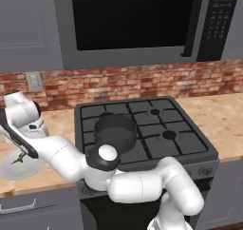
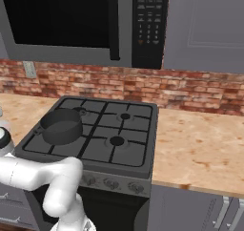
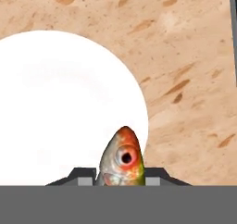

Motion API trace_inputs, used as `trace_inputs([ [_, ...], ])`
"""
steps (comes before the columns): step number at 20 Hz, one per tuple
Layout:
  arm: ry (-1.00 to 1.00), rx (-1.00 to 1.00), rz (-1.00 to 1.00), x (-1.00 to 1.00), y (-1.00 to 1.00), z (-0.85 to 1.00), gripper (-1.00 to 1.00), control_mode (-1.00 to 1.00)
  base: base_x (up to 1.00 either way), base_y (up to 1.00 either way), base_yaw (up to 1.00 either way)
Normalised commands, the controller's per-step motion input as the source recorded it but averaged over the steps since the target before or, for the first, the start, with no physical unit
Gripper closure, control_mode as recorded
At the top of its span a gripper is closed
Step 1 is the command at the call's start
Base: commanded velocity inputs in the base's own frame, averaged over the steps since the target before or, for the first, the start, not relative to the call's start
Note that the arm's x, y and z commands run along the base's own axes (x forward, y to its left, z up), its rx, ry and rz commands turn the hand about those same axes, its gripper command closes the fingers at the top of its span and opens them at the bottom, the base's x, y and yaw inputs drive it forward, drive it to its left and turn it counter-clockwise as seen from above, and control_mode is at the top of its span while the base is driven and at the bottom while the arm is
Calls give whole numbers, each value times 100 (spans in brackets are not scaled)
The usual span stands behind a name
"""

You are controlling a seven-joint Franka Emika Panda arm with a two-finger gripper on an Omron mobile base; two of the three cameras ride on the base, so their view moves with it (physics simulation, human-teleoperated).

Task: Retrieve the frozen meat and place it in the pot on a burner. Then turn the burner on.

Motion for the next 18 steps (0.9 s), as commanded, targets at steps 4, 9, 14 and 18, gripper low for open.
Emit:
trace_inputs([
  [4, -34, 0, -3, -75, -100, 4, 100, -100, 0, 0, 0],
  [9, -43, 0, 0, -76, -100, 19, 100, -100, 0, 0, 0],
  [14, -35, 2, 0, -50, -100, 52, 100, -100, 0, 0, 0],
  [18, -13, 17, -11, -8, -100, 86, 100, -100, 0, 0, 0],
])
